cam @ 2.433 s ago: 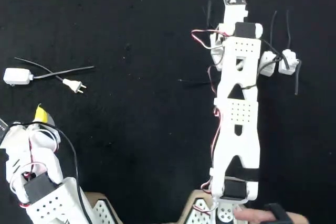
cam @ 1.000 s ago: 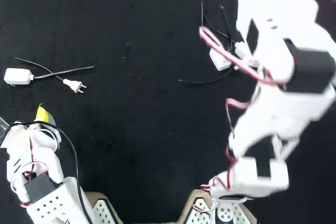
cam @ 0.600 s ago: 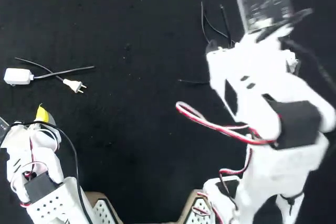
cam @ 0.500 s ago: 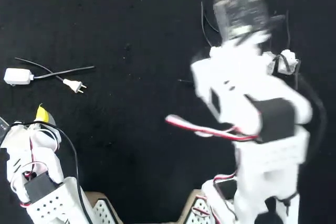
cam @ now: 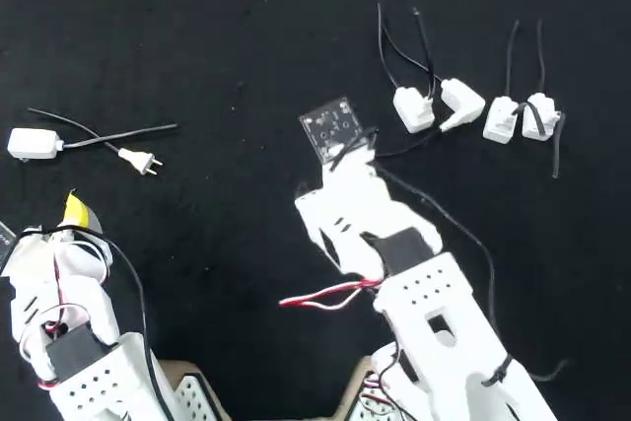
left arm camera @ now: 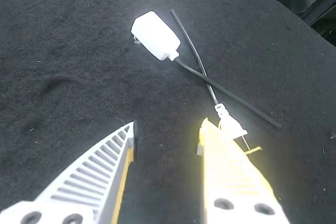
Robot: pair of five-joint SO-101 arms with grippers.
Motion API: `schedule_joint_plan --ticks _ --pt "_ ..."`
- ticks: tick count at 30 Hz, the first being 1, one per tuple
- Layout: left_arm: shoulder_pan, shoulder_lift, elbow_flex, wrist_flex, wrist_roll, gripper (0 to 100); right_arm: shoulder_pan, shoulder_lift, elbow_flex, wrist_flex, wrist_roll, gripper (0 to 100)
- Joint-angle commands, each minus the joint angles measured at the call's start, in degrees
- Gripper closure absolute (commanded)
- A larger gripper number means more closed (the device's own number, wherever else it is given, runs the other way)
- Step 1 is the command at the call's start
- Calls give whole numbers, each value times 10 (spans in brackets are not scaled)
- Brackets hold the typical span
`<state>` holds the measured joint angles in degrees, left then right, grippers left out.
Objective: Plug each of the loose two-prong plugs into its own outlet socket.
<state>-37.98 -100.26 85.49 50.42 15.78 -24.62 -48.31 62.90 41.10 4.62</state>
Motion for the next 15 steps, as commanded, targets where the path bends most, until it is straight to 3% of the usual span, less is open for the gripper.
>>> schedule_joint_plan --ticks 1,7,15 --pt "37 -4 -7 -10 -7 795 0 -20 34 -58 2 790" --pt "63 -1 -29 -10 -41 795 37 -19 136 -217 2 790" --pt "65 52 -135 25 -69 794 35 -16 150 -230 2 790"
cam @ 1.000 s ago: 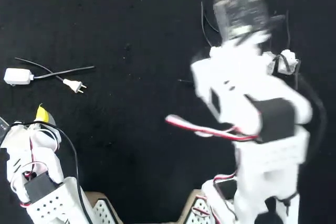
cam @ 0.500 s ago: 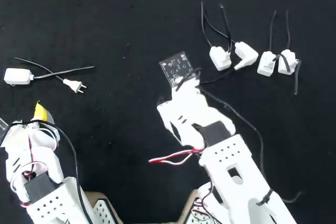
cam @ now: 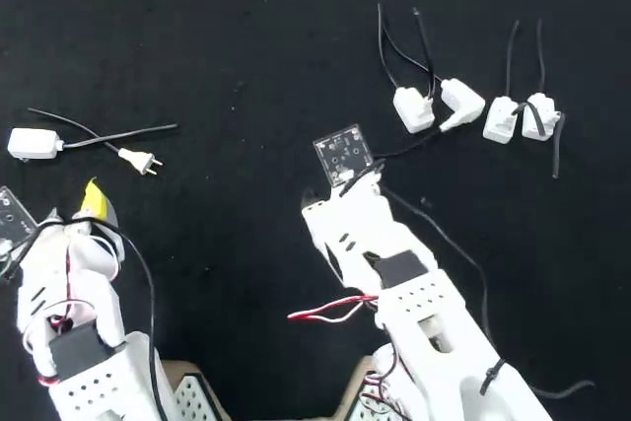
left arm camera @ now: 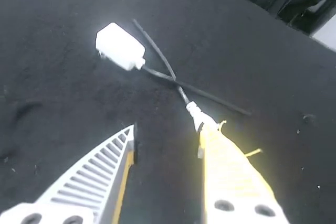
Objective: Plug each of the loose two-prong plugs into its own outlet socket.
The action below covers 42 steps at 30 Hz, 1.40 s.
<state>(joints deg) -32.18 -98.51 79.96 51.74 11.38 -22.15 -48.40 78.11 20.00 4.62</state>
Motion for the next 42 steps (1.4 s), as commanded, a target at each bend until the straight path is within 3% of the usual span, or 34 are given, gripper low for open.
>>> schedule_joint_plan --ticks 1,10,21,27,32,38,42 --pt "7 60 -101 18 -35 794 11 -15 -1 -19 2 790" --pt "5 349 -280 60 -142 794 11 -15 -1 -20 2 790" --pt "-8 673 -517 91 -139 792 12 -15 -1 -20 2 790" --pt "-74 848 -656 91 -73 689 11 -15 -1 -20 2 790" --pt "-99 1004 -788 91 -35 707 11 -15 -1 -20 2 790" --pt "-82 1145 -899 92 135 706 11 -15 -1 -20 2 790" --pt "-79 1186 -936 91 207 706 11 -15 -1 -20 2 790"
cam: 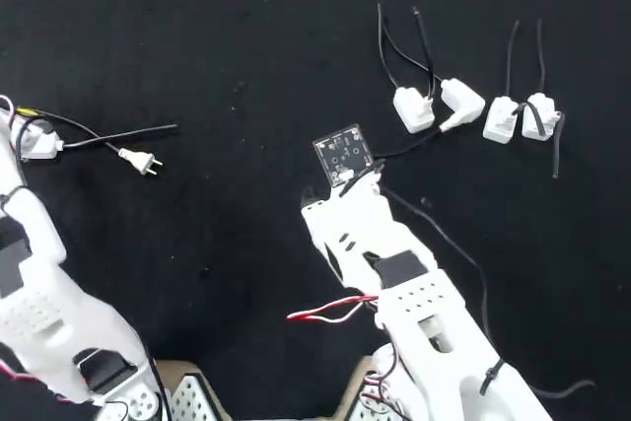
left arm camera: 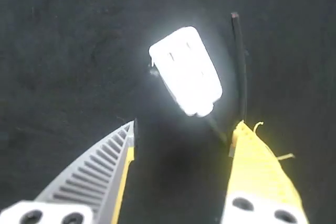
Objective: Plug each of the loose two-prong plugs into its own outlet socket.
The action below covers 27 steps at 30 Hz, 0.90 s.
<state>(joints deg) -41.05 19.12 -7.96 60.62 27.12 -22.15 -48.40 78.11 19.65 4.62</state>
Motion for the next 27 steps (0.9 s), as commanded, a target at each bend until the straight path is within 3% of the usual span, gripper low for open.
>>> schedule_joint_plan --ticks 1,8,24,27 --pt "10 18 -68 3 63 706 11 -15 -1 -17 2 790" --pt "7 105 -145 -2 149 706 11 -15 -1 -18 2 790" --pt "4 268 -281 3 152 716 11 -15 5 -21 2 790" --pt "3 268 -281 3 152 829 11 -15 5 -21 2 790"
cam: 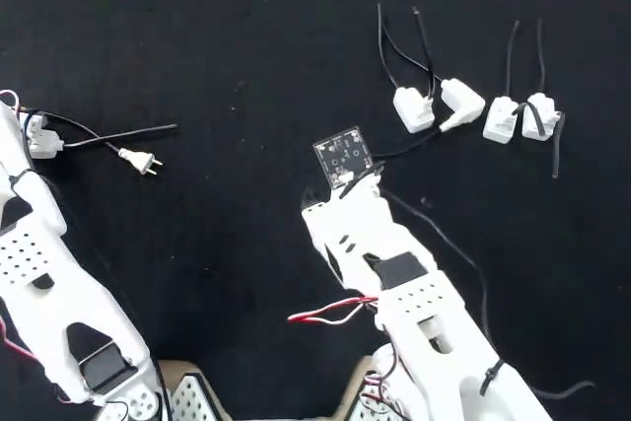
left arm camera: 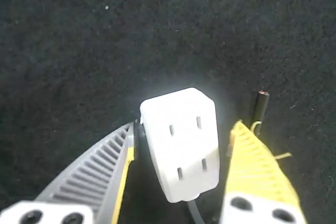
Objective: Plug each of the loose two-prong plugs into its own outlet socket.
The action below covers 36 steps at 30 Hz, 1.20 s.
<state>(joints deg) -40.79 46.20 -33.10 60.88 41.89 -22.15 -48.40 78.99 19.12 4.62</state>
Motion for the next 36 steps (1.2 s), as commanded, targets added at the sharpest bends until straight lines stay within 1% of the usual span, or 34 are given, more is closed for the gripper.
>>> schedule_joint_plan --ticks 1,2,3,4,5,7,10,11,13,16,18,21,23,25,28,31,33,36 --pt "0 -3 -29 0 4 891 11 -15 -4 -16 2 790" --pt "0 -3 -29 1 4 955 11 -15 -4 -16 2 790" --pt "0 -3 -29 1 4 982 11 -15 -4 -16 2 790" --pt "0 -3 -27 3 4 953 11 -15 -4 -16 2 790" --pt "0 -3 -31 11 4 945 11 -15 -4 -16 2 790" --pt "-1 -4 -36 25 3 974 11 -15 -4 -16 2 790" --pt "-9 -18 -77 69 0 970 11 -15 -4 -16 2 790" --pt "-14 -25 -95 88 -12 970 11 -15 -4 -16 2 790" --pt "-16 -36 -135 120 -67 970 11 -15 -4 -16 2 790" --pt "-20 -49 -203 168 -181 970 11 -15 -4 -16 2 790" --pt "-28 -55 -245 201 -286 970 11 -15 -4 -16 2 790" --pt "-30 -55 -305 256 -462 970 11 -15 -4 -16 2 790" --pt "-28 -55 -340 305 -549 970 11 -15 -4 -16 2 790" --pt "-22 -54 -372 349 -596 970 11 -15 -4 -16 2 790" --pt "-15 -55 -419 402 -630 970 11 -15 -4 -16 2 790" --pt "-14 -62 -431 401 -664 970 11 -15 -3 -16 2 790" --pt "-13 -85 -414 402 -695 970 11 -15 -3 -16 2 790" --pt "-11 -141 -336 402 -731 970 11 -15 -3 -16 2 790"
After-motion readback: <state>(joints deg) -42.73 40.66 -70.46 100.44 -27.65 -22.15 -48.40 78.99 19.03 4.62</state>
